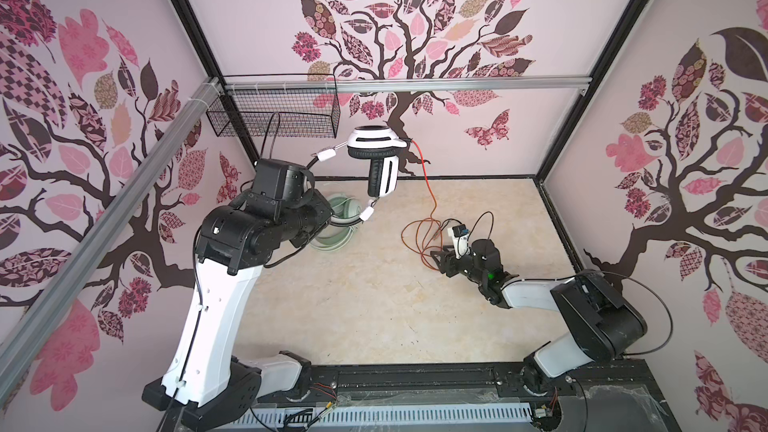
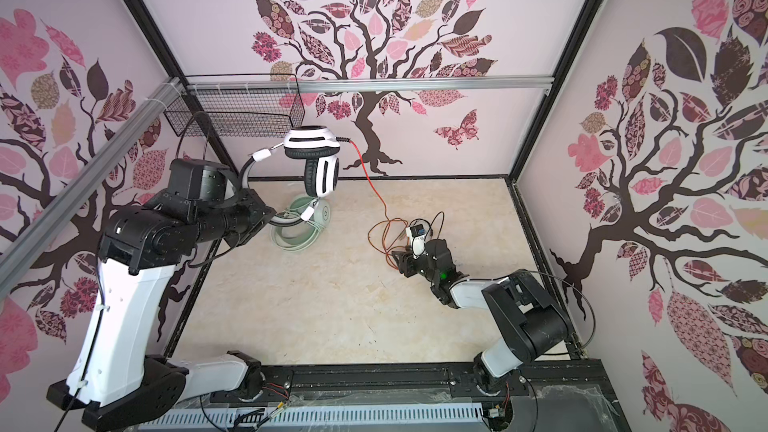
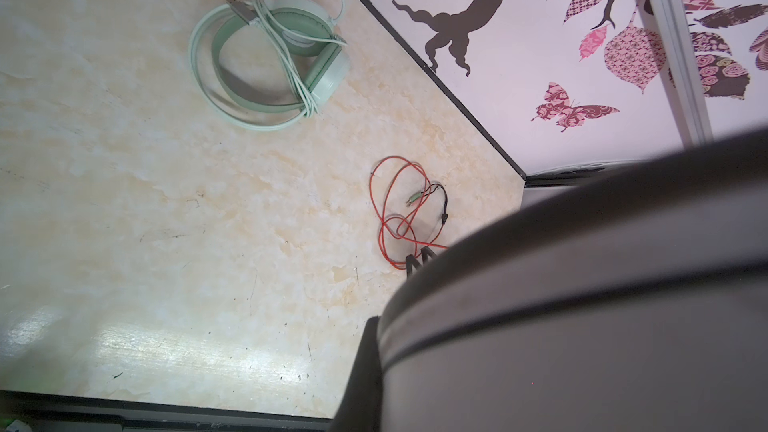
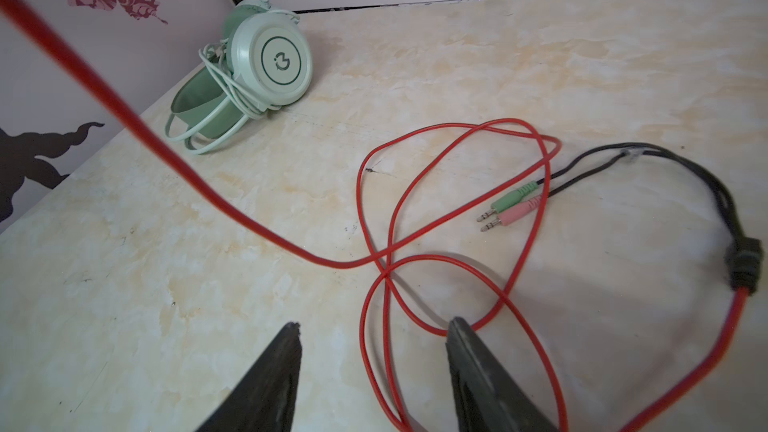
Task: Wrap the headphones
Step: 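Hold the headset up with the left gripper while the right grasps the red cable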
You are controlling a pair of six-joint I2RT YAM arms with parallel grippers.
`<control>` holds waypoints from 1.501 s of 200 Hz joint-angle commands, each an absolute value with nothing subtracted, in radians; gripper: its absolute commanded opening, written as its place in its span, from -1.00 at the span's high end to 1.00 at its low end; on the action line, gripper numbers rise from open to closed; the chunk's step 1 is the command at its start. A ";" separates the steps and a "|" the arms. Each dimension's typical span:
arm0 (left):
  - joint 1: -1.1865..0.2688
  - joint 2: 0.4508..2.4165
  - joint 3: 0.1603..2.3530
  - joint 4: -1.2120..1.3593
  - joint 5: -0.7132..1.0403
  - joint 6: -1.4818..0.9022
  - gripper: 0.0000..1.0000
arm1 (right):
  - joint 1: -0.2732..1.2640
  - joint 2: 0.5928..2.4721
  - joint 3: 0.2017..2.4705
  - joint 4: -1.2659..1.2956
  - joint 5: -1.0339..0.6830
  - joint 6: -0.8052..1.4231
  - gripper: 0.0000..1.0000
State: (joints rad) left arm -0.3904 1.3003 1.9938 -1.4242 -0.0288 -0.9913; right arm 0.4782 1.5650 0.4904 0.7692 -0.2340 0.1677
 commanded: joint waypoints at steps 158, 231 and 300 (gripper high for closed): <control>-0.376 1.404 2.165 -1.381 0.008 -0.975 1.00 | 0.514 1.940 0.635 1.452 -0.355 0.185 1.00; -0.363 1.445 1.971 -1.206 -0.112 -0.945 1.00 | 0.518 1.559 0.442 0.949 -0.294 0.375 1.00; -0.354 1.532 1.698 -0.989 -0.259 -0.844 1.00 | 0.518 1.134 0.379 0.486 -0.223 0.312 1.00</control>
State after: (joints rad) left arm -0.3645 1.5379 1.7519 -1.1595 -0.2272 -0.8776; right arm 0.5114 1.2083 0.4236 0.6533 -0.2649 0.3470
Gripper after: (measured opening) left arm 0.061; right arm 0.058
